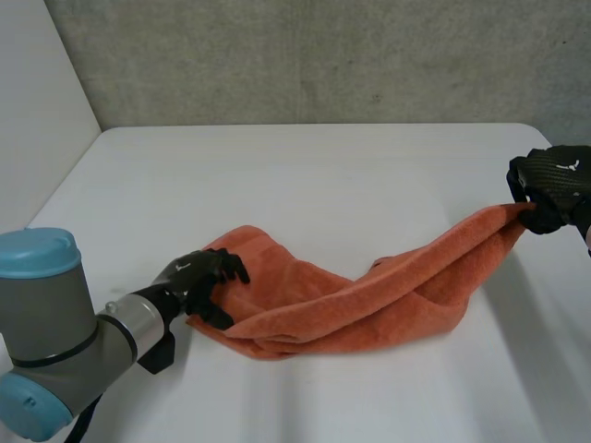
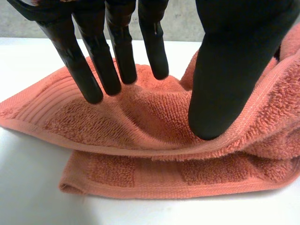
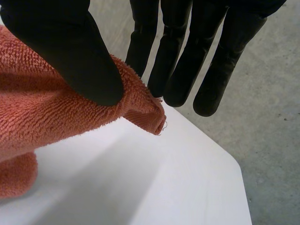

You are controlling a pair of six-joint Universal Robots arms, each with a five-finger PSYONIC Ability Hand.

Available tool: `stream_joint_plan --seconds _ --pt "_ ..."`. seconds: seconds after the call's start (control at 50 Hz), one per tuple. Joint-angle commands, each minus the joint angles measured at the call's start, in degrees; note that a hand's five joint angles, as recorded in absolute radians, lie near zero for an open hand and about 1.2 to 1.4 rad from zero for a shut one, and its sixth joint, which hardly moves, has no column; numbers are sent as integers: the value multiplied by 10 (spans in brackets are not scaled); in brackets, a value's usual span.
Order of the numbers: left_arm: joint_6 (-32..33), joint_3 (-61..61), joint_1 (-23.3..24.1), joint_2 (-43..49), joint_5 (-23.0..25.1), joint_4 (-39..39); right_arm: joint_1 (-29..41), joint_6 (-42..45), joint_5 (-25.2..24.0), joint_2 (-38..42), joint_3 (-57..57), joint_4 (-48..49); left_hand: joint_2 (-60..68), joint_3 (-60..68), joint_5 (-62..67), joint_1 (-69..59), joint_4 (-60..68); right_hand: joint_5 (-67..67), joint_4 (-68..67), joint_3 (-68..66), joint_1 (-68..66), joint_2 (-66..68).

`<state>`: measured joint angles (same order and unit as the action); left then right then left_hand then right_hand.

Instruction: Fold the laundry

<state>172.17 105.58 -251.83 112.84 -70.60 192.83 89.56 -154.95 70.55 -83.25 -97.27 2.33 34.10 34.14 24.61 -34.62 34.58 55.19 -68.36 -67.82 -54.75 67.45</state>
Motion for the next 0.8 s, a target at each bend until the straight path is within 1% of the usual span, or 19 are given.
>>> stream_joint_plan --seconds 0.02,0.04,0.08,0.16,0.3,0.34,0.36,0.4,0.42,0.44,0.46,0.5,0.52,0.56,0.62,0.66,0.74,0.8 --pt "-1 2 12 -12 2 -9 2 21 5 41 20 18 -119 -120 -124 124 -124 148 -116 -122 -253 125" --pt "-1 2 13 -12 2 -9 2 21 5 41 20 18 -119 -120 -124 125 -124 148 -116 -122 -253 125" --pt "-1 6 16 -17 2 -10 1 21 13 72 36 22 -119 -120 -124 125 -124 148 -116 -122 -253 125" --pt "-1 15 23 -40 -1 -11 -1 24 25 91 45 22 -113 -113 -118 118 -118 148 -116 -122 -253 125" --pt "6 28 10 -68 -1 -9 -3 29 34 109 52 32 -76 -76 -81 81 -80 148 -116 -122 -253 125" --pt "31 30 -9 -70 2 -9 -3 30 34 112 52 37 -24 -24 -29 29 -29 148 -116 -122 -253 125" --pt "31 31 -9 -70 2 -9 -3 30 34 112 52 37 -24 -24 -29 29 -28 148 -116 -122 -253 125" --pt "82 39 -34 -71 6 -9 -4 30 34 112 52 37 -8 -9 -13 14 -13 148 -116 -122 -253 125" --pt "83 39 -34 -71 6 -9 -4 30 34 112 52 37 -8 -9 -13 14 -13 148 -116 -122 -253 125" --pt "117 44 -43 -71 11 -8 -3 30 35 112 52 37 -13 -14 -18 19 -18 148 -116 -122 -253 125" --pt "117 44 -43 -71 11 -8 -3 30 34 112 50 37 -13 -14 -19 19 -18 148 -116 -122 -253 125" --pt "190 48 -53 -68 29 -8 -3 30 34 112 48 37 -25 -26 -30 30 -30 148 -116 -122 -253 125" --pt "190 48 -53 -68 29 -8 -3 30 34 112 48 37 -25 -26 -30 30 -30 148 -116 -122 -253 125" --pt "236 56 -64 -64 55 -5 -3 30 34 112 45 38 -32 -32 -37 37 -37 148 -116 -122 -253 125" --pt "249 62 -70 -63 69 -3 -4 30 34 111 45 37 -32 -32 -37 37 -37 148 -116 -122 -253 125" --pt "251 70 -77 -62 92 1 -4 30 34 111 43 38 -29 -29 -34 34 -33 148 -116 -122 -253 125" --pt "251 74 -76 -60 96 12 -4 30 34 111 41 38 -25 -26 -30 30 -30 148 -116 -122 -253 125" --pt "251 75 -72 -47 94 38 -3 30 34 111 38 38 -17 -17 -22 22 -22 148 -116 -122 -253 125"
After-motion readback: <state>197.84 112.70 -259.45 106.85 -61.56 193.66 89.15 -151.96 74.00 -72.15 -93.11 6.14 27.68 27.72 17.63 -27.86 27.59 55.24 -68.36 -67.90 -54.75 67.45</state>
